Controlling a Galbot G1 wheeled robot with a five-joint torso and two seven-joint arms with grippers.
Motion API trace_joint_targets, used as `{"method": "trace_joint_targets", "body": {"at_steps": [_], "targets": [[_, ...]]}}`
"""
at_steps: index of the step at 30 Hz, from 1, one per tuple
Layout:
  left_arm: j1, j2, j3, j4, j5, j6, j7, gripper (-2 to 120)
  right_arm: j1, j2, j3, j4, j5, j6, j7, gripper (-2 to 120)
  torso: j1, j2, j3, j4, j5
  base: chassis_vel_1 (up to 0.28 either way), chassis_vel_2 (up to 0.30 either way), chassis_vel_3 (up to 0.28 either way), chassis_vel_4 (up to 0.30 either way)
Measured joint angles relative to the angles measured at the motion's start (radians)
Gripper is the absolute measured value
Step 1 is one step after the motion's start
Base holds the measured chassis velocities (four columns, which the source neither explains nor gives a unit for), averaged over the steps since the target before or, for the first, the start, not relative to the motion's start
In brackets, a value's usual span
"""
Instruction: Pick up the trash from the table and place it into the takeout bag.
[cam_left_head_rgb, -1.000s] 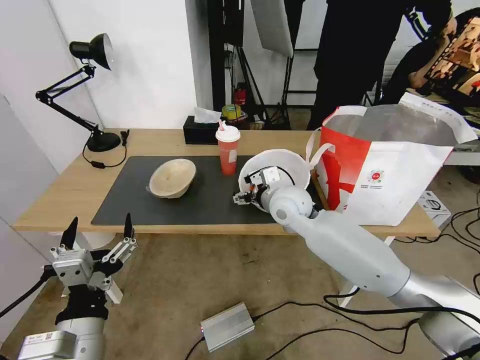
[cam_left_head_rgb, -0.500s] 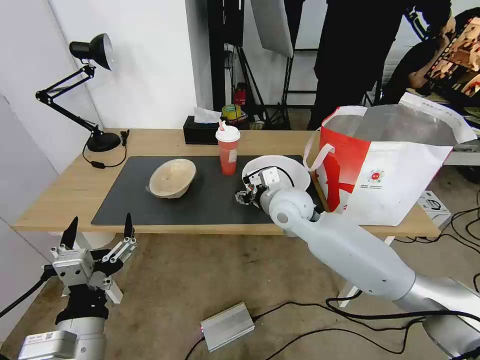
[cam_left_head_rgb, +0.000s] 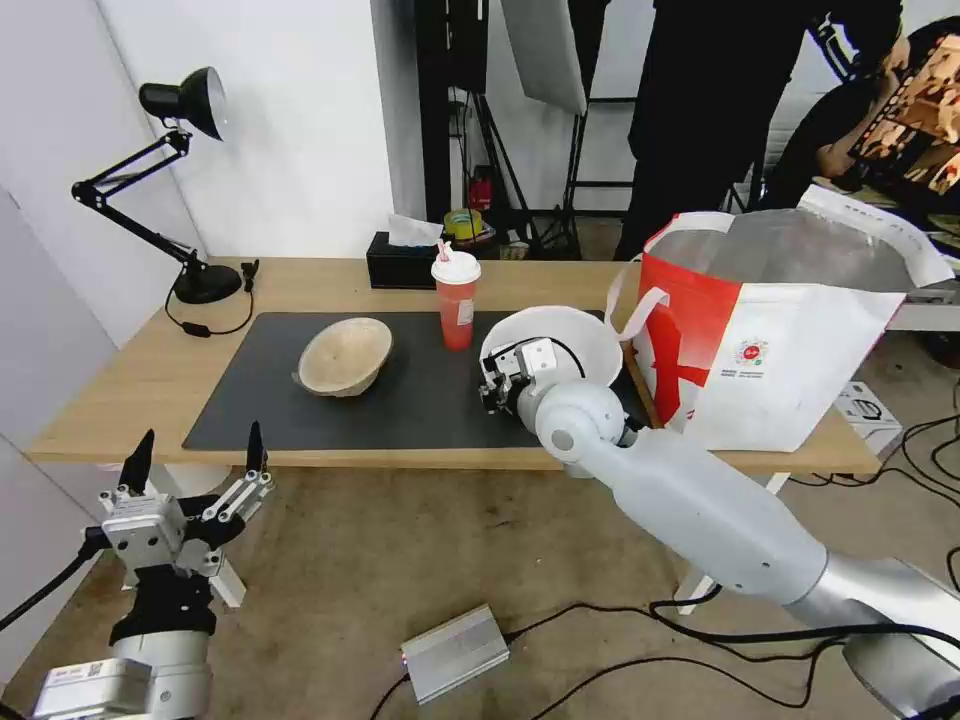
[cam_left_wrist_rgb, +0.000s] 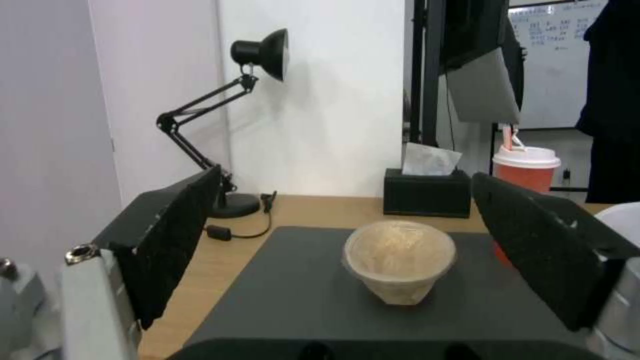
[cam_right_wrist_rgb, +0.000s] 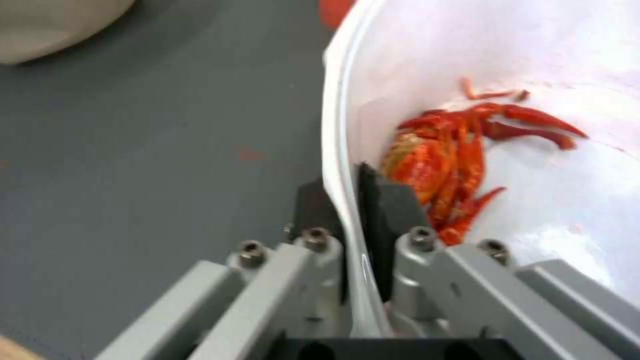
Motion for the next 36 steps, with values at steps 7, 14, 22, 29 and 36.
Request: {"method": "trace_joint_targets", "body": {"at_steps": [7,14,22,29,36], "targets": [[0.0,0.001,0.0,0.0,-0.002,0.0,0.0,100,0.0,-0.008,0.003,0.003,0.002,0.0,0.0,0,0.0,0.0,0.0,0.0001,0.0001,0.0,0.0,0.0,0.0],[0.001,0.0,-0.001,0.0,-0.002,0.0,0.0,100,0.001,-0.016,0.003,0.032,0.004,0.0,0.0,0,0.0,0.0,0.0,0.0001,0.0001,0.0,0.0,0.0,0.0],[0.002,-0.002,-0.003,0.0,-0.002,0.0,-0.001,100,0.011,-0.022,0.002,0.077,0.009,-0.001,0.013,0,0.0,0.0,0.0,0.0,0.0001,0.0,0.0,0.0,0.0],[0.002,-0.004,-0.003,0.0,-0.003,0.0,-0.002,100,0.035,-0.034,-0.002,0.149,0.009,-0.001,0.019,0,0.0,0.0,0.0,0.0001,0.0,0.0,0.0,0.0,0.0],[0.003,-0.006,-0.002,0.0,-0.003,0.001,-0.002,100,0.055,-0.043,-0.022,0.201,0.011,-0.001,0.019,0,0.0,0.0,0.0,0.0001,0.0,0.0,0.0,0.0,0.0]]}}
